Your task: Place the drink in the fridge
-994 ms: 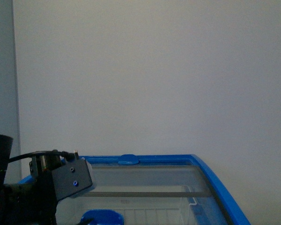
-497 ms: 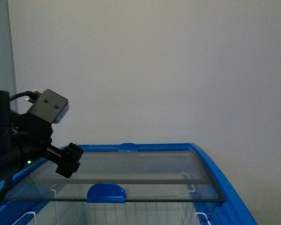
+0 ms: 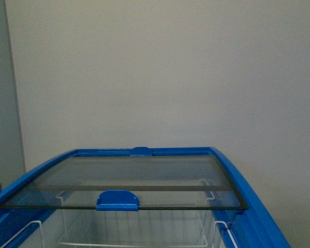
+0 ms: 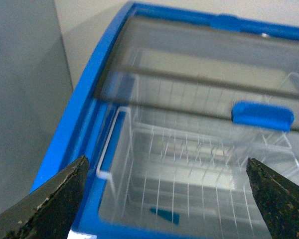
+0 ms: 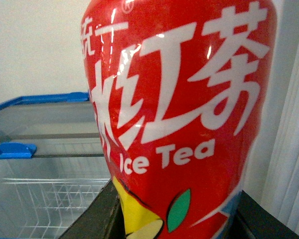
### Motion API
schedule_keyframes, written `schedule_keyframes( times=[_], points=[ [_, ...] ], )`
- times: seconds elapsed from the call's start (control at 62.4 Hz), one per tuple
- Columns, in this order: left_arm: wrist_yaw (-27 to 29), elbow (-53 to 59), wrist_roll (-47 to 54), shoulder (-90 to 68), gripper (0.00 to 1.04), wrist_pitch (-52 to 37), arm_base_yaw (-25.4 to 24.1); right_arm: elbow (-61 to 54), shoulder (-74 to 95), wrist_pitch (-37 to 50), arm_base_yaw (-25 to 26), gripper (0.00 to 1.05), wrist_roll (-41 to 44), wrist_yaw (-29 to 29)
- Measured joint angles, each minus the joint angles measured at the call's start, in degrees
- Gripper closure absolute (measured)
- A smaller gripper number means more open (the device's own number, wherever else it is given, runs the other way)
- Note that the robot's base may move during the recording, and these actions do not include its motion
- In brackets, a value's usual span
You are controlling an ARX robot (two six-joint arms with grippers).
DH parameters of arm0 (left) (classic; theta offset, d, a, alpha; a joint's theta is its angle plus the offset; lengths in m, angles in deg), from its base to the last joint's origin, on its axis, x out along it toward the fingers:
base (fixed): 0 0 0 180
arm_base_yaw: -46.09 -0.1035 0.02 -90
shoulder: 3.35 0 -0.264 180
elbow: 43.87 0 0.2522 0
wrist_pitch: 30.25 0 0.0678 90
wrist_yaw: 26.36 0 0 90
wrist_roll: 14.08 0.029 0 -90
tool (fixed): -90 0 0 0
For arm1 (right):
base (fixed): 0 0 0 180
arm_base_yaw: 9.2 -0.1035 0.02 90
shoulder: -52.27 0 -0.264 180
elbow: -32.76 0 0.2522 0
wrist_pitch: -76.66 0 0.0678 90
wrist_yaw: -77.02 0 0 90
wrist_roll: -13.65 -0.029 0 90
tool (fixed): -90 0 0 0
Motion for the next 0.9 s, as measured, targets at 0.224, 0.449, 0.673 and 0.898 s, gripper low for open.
schedule_keyframes(
  times=[0.224,0.449,0.673,0.898],
  points=[
    [0.07,20.50,2.89,33.59,0.30,2.36,-0.90,0.00,0.00,0.00,0.00,0.68,0.00,0.00],
    [-3.04,25.00,6.38,40.44,0.72,2.54,-5.31,14.91,10.08,-34.53,5.46,0.68,11.78,-22.40],
    [-3.02,26.93,6.86,44.26,1.02,4.26,-5.46,28.30,32.17,-28.94,-2.05,0.68,33.64,-21.38],
    [-3.04,28.09,6.86,47.36,1.02,6.03,-5.46,42.82,55.25,-31.43,-10.80,0.68,57.35,-16.98]
  ],
)
